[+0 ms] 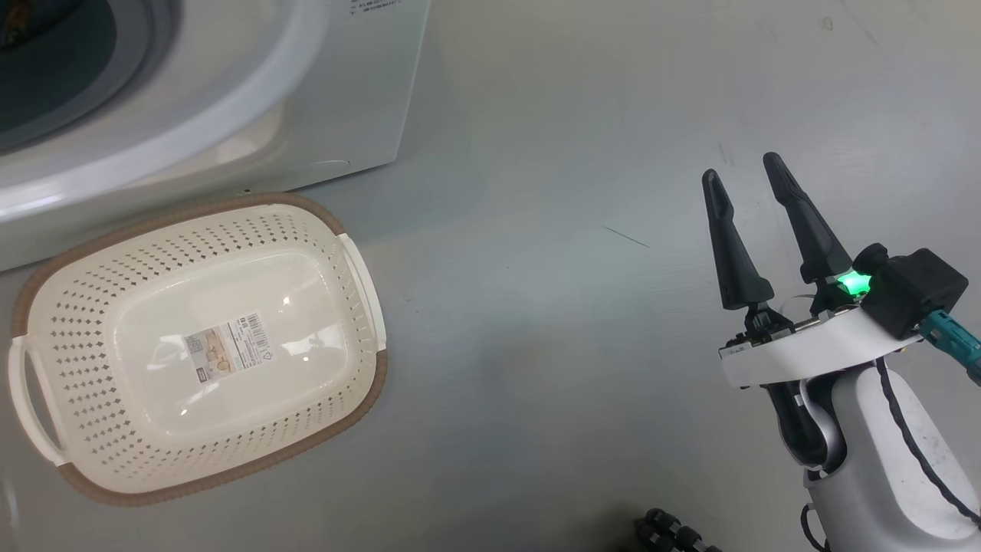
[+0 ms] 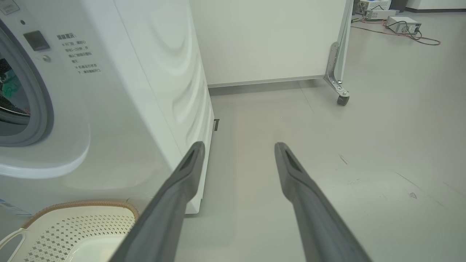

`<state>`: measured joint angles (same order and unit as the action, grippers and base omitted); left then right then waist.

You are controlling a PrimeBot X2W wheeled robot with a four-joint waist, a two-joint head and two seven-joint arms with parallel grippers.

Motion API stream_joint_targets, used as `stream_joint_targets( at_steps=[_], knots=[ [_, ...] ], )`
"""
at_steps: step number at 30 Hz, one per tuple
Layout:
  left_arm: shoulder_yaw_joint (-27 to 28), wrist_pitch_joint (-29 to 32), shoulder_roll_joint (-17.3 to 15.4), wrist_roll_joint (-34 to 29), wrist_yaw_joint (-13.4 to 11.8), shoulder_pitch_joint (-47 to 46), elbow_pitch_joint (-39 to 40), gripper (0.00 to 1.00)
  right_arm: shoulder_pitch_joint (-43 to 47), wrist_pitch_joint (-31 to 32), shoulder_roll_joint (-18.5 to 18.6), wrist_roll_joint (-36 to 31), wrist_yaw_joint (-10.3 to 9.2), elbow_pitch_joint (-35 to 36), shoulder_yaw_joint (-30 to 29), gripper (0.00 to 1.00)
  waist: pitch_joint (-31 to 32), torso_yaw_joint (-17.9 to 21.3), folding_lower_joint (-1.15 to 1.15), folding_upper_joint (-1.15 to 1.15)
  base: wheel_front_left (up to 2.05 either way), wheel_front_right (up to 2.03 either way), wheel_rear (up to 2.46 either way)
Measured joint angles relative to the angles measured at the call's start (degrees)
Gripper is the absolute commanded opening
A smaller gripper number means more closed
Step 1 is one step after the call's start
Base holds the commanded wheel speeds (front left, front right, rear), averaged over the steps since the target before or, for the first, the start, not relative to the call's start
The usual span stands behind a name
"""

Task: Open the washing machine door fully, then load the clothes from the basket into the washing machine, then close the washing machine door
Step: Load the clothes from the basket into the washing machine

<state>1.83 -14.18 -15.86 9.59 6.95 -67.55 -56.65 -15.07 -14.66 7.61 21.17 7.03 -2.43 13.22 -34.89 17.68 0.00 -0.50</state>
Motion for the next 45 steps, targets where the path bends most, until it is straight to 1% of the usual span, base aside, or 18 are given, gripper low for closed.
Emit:
stream_joint_targets(
  at_steps=[1,2,15,20,24,30,45],
  knots=[
    [0.0,0.0,0.0,0.0,0.0,-0.1,-0.5,0.82,0.0,0.0,0.0,0.0,0.0,0.0,-0.1,1.0,0.0,0.0,0.0,0.0,0.0,0.0,0.0],
    [-0.1,0.0,-0.1,0.0,0.0,-0.1,-1.0,1.0,0.0,0.0,0.0,0.0,0.01,0.0,-0.1,1.0,0.0,0.0,0.0,0.0,0.0,0.0,0.0],
    [0.3,0.0,0.5,0.3,0.0,-0.9,-4.6,1.0,-0.3,0.0,0.0,0.0,0.0,-0.1,-0.3,1.0,0.2,-0.7,0.0,0.0,0.0,0.0,0.0],
    [1.2,0.0,0.9,0.9,0.0,-1.2,-5.5,1.0,-0.4,0.0,0.0,0.0,0.0,-0.1,-0.6,1.0,0.2,-1.1,0.0,0.0,0.0,0.0,0.0],
    [1.7,-0.1,2.7,2.2,0.0,-1.1,-6.1,1.0,-0.4,0.0,0.2,0.0,0.0,-0.2,-1.7,1.0,0.5,-1.6,0.0,0.0,0.0,0.0,0.0],
    [2.2,-0.3,4.4,3.1,0.0,-0.5,-6.2,1.0,-0.4,0.0,0.7,0.0,0.01,-0.2,-2.7,1.0,1.0,-2.7,0.0,0.0,0.0,0.0,0.0],
    [2.8,-0.4,7.0,2.9,0.0,9.0,3.0,1.0,0.1,0.0,2.2,-0.1,0.0,-0.3,-4.0,1.0,3.1,-5.7,0.0,0.0,0.0,0.0,0.0]
  ],
)
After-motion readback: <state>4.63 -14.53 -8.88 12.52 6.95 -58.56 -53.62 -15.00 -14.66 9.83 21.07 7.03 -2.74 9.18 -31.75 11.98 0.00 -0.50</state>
